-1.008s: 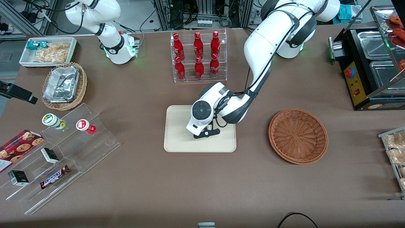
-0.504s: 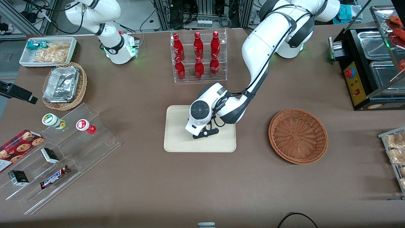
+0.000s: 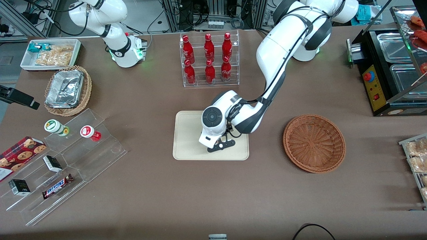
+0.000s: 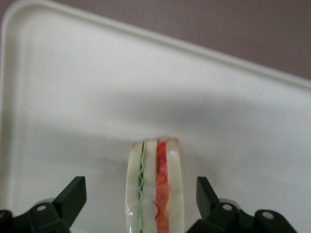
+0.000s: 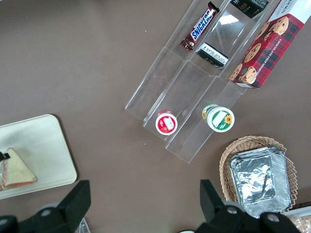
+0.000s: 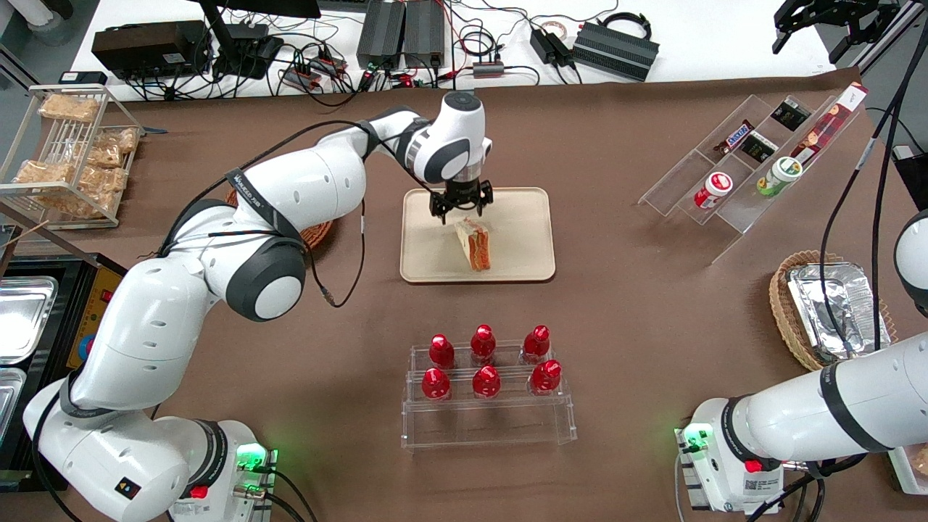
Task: Place sandwich from basket to tray
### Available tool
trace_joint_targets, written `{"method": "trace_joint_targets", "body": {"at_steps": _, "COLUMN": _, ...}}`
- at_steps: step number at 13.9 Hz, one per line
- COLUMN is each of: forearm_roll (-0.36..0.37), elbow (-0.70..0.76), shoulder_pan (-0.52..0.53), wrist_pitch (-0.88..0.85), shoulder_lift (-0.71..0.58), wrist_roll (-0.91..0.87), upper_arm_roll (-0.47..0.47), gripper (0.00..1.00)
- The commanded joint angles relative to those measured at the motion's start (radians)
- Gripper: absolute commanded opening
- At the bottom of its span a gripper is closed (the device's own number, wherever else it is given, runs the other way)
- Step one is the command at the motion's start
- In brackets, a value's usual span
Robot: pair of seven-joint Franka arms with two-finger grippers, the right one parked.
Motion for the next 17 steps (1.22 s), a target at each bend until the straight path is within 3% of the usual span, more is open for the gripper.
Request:
{"method": "trace_joint_targets", "body": {"at_steps": 1, "forearm_roll": 0.016, "elbow": 0.061, "shoulder_pan": -0.008, "wrist_pitch": -0.010, "shoulder_lift": -0.032, "wrist_roll": -0.022, "upper_arm_roll": 0.057, "gripper": 1.00}}
{"method": "trace_joint_targets", "body": {"at_steps": 6, "forearm_roll": 0.016, "elbow": 0.068, "shoulder_pan": 0.030, "wrist_pitch": -0.062, "shoulder_lift": -0.156, "wrist_roll": -0.020, "upper_arm_roll": 0.123, "gripper": 1.00}}
{"method": "trace_joint_targets", "body": {"at_steps": 10, "forearm_roll": 0.021, "elbow": 0.060, "shoulder_pan": 0.165, "wrist_pitch": -0.235, "shoulder_lift": -0.269, "wrist_roll": 0.019, "upper_arm_roll": 0.122, "gripper": 1.00}}
{"method": "trace_joint_targets", "body": {"at_steps": 17, "forearm_roll": -0.008, "elbow": 0.040, "shoulder_pan": 0.486, "wrist_pitch": -0.611, "shoulder_lift": -0.484, "wrist_roll": 0.619, "upper_arm_roll": 0.117, "gripper": 1.00}}
